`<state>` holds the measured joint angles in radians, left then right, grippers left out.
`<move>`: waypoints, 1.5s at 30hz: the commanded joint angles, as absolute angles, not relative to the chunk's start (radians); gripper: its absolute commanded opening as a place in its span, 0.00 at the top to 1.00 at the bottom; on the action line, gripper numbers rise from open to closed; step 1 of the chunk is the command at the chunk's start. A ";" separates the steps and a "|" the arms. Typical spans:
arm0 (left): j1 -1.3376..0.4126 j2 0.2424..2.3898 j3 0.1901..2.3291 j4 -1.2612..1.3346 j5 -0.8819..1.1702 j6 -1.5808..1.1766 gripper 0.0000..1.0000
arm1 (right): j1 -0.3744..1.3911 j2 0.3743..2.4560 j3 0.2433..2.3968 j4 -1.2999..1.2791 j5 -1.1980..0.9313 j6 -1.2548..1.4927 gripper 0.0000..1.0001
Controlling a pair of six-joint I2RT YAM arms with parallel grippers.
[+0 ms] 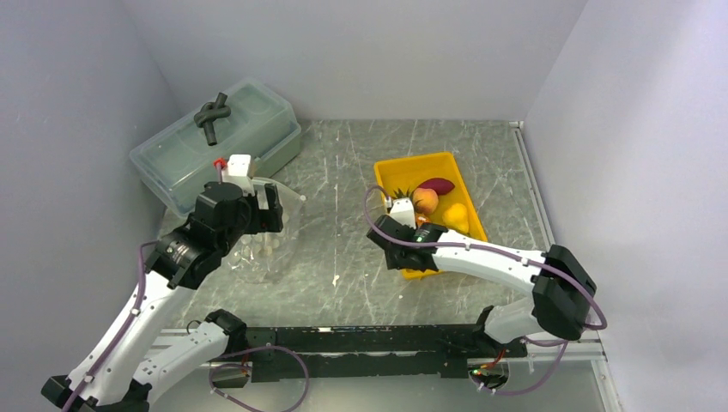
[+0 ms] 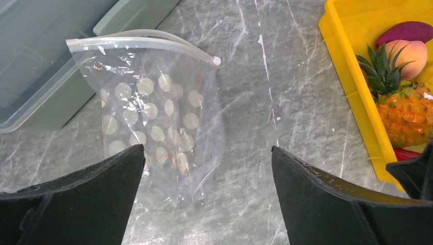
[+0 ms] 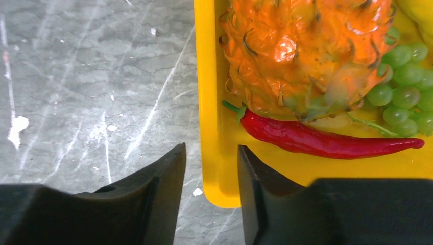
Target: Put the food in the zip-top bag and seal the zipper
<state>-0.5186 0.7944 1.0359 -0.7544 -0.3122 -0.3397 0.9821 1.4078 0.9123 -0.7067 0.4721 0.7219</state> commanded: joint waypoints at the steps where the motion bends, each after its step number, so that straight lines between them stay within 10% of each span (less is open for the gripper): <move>1: -0.517 0.804 1.040 -0.749 -0.336 -0.378 0.00 | 0.978 1.344 0.982 -0.726 0.524 0.731 0.50; 45: -0.517 0.890 1.183 -1.078 -0.584 -0.721 0.00 | 0.969 1.614 1.431 -0.240 0.257 0.303 0.03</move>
